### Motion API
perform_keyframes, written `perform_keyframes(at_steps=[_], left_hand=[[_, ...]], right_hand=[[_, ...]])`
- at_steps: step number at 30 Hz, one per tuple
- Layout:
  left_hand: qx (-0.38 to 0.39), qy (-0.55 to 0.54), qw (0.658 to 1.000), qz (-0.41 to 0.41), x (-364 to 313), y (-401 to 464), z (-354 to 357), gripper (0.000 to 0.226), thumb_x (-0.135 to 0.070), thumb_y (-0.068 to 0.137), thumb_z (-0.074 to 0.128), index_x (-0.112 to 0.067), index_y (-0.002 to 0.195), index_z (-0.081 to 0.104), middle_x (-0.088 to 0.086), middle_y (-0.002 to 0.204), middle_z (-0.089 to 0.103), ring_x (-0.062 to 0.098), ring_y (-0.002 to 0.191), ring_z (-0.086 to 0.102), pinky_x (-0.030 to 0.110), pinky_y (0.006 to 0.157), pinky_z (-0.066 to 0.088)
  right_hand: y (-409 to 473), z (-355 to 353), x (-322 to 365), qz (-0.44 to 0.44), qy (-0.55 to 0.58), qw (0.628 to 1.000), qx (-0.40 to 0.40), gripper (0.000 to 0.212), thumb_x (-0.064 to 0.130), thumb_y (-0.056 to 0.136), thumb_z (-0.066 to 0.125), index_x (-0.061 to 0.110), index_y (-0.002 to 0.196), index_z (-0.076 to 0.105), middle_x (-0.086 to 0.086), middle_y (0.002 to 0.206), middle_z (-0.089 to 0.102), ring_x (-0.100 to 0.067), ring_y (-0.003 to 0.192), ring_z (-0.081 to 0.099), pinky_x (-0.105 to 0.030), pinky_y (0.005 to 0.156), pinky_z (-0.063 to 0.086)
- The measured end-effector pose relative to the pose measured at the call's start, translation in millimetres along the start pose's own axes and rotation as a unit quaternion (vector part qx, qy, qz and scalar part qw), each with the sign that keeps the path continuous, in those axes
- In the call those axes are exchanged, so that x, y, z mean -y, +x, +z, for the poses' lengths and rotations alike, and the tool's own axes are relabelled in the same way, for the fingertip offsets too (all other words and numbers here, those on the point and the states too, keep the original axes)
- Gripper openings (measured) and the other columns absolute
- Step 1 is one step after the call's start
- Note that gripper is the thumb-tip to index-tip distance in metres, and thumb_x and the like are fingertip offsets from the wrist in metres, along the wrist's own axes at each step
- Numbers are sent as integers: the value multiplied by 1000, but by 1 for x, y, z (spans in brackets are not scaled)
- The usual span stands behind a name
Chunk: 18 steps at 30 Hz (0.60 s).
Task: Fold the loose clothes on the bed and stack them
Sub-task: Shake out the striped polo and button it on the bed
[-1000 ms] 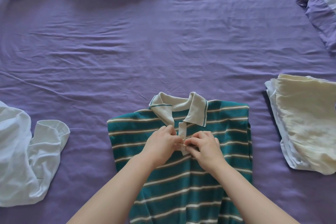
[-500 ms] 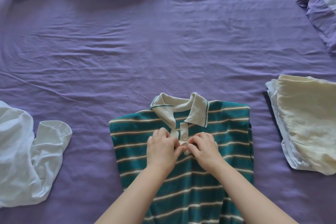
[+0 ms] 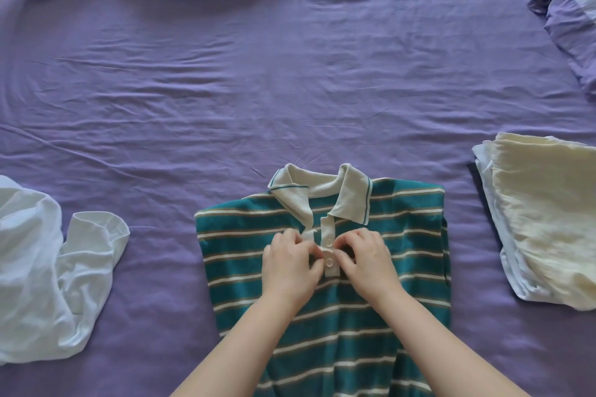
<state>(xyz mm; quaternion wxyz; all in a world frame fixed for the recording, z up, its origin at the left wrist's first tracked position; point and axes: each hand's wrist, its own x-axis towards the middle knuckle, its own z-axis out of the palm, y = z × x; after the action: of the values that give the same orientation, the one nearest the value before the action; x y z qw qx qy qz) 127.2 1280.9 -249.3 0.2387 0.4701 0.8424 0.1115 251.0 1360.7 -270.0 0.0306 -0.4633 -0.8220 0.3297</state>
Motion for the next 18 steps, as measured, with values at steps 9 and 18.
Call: perform_keyframes(at_steps=[9,18], left_hand=[[54,128,981,133,6,44,-28,26,-31,91,55,-37,115,61,-6,119,45,19,110,36,32,92,33],[92,145,968,183,2,53,-28,22,-38,92,55,-34,108,69,-9,125,49,20,114,36,33,95,36]], right_hand=[[20,-6,3,-22,-42,999,14,21,32,90,58,34,109,68,6,102,54,-15,102,44,-28,89,34],[24,-6,5,-24,-72,997,33,16,35,92,53,29,99,66,9,102,58,-15,101,47,-30,89,35]])
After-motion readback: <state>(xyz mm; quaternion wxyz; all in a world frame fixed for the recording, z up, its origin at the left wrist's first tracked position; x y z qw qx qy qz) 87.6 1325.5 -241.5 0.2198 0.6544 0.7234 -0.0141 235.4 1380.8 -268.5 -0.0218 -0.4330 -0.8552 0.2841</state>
